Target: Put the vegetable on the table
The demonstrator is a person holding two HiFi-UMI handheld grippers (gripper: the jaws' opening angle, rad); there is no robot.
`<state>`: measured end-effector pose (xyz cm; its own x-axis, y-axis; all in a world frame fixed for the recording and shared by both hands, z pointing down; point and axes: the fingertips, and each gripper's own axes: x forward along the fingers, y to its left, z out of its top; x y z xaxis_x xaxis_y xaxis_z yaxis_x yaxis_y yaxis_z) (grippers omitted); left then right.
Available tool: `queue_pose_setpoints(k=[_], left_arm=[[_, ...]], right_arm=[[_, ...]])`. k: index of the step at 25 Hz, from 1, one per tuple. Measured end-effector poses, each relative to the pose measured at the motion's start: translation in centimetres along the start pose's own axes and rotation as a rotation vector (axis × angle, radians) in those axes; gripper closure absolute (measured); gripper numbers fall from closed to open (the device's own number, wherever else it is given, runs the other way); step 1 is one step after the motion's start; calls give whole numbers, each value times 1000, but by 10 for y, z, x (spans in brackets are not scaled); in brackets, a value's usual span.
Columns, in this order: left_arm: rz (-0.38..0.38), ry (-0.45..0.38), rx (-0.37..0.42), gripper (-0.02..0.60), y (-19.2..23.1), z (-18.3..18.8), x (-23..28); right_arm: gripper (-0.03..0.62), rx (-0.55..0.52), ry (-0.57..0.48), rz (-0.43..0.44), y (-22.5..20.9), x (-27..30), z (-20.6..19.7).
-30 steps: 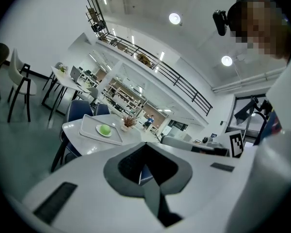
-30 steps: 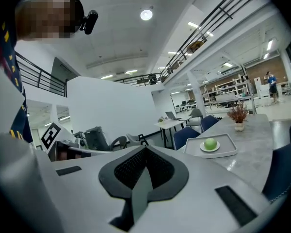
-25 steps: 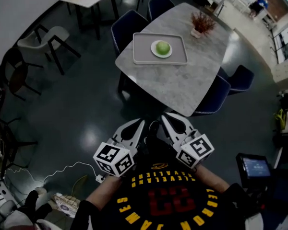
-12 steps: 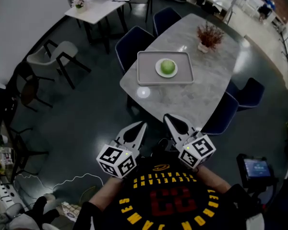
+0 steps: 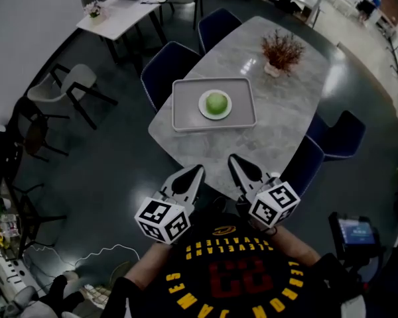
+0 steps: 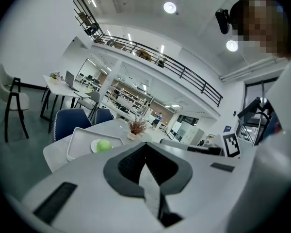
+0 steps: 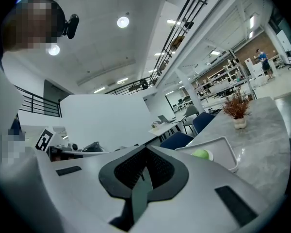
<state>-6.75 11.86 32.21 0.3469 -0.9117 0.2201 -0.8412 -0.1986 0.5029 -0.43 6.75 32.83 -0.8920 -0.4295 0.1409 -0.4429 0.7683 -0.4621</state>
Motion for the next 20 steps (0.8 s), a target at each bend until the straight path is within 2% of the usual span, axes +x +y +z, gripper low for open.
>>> queue_pose_setpoints(k=[6,9,11,12,20], left_arm=[[2,6,-25,581,9,3,23],[31,3,7,575,18,19,42],[53,3,48,514,26,28,56],[55,8,58,503,31,32,66],[-6,115,-19,502,85,49,144]], right_arm=[[589,10,-4,-19,-21,1,2],[588,2,-26,-53,-39,8,15],[572,-18,-35,-85,-50,14,25],[536,-23,-38,-102,-58,17,29],[523,32,-5,-273,-134,60,41]])
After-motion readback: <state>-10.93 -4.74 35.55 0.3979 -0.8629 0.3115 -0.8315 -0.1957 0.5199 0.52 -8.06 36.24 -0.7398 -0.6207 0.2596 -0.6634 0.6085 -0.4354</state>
